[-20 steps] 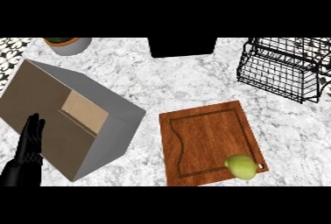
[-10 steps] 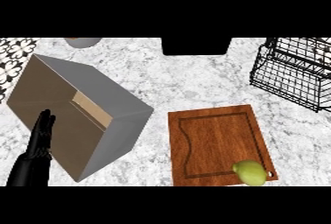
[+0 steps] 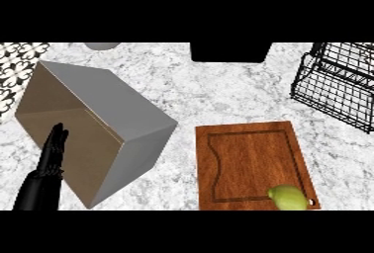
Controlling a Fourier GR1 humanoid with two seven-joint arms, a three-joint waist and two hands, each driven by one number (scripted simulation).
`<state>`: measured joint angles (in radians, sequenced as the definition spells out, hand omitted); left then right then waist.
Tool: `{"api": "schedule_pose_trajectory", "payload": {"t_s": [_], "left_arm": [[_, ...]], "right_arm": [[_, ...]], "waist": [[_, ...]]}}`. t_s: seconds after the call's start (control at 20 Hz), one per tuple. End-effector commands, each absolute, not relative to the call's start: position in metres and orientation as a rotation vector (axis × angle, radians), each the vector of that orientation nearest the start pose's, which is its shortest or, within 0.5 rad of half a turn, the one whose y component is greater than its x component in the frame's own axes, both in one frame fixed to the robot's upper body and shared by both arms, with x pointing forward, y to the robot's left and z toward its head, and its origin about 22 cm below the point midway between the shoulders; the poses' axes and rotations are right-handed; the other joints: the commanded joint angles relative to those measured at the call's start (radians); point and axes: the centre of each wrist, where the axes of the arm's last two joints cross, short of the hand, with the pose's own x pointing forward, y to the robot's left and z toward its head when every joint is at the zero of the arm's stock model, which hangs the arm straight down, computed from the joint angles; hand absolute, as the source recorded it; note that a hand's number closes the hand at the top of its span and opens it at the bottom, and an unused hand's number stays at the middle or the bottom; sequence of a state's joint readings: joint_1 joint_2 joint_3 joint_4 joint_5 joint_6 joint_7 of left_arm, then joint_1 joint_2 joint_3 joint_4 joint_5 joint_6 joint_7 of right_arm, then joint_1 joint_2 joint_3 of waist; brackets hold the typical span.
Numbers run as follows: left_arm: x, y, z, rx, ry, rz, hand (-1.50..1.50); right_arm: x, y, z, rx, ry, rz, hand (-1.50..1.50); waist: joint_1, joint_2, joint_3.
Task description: Pick the squash from the cutting board and place it in the tiered basket
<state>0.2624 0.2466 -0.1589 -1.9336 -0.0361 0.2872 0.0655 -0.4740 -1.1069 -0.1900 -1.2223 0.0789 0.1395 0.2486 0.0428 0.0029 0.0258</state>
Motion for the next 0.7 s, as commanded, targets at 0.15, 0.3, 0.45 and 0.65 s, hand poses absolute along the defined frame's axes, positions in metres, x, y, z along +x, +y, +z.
{"api": "schedule_pose_trajectory", "payload": {"t_s": [0.15, 0.3, 0.45, 0.65], "left_arm": [[0.177, 0.247, -0.006, 0.247, -1.367, -0.058, 0.0], [0.18, 0.249, -0.009, 0.242, -1.356, -0.049, 0.0], [0.176, 0.238, -0.011, 0.221, -1.344, -0.053, 0.0], [0.183, 0.242, -0.017, 0.239, -1.34, -0.047, 0.0]], "right_arm": [[0.317, -0.463, 0.252, -1.143, -1.296, 0.477, 1.5], [0.331, -0.453, 0.248, -1.103, -1.285, 0.445, 1.5], [0.341, -0.452, 0.222, -1.065, -1.297, 0.421, 1.5], [0.358, -0.447, 0.187, -0.811, -1.325, 0.251, -1.5]], "waist": [[0.004, 0.032, -0.027], [-0.001, 0.031, -0.029], [0.001, 0.034, -0.026], [-0.017, 0.023, -0.025]]}}
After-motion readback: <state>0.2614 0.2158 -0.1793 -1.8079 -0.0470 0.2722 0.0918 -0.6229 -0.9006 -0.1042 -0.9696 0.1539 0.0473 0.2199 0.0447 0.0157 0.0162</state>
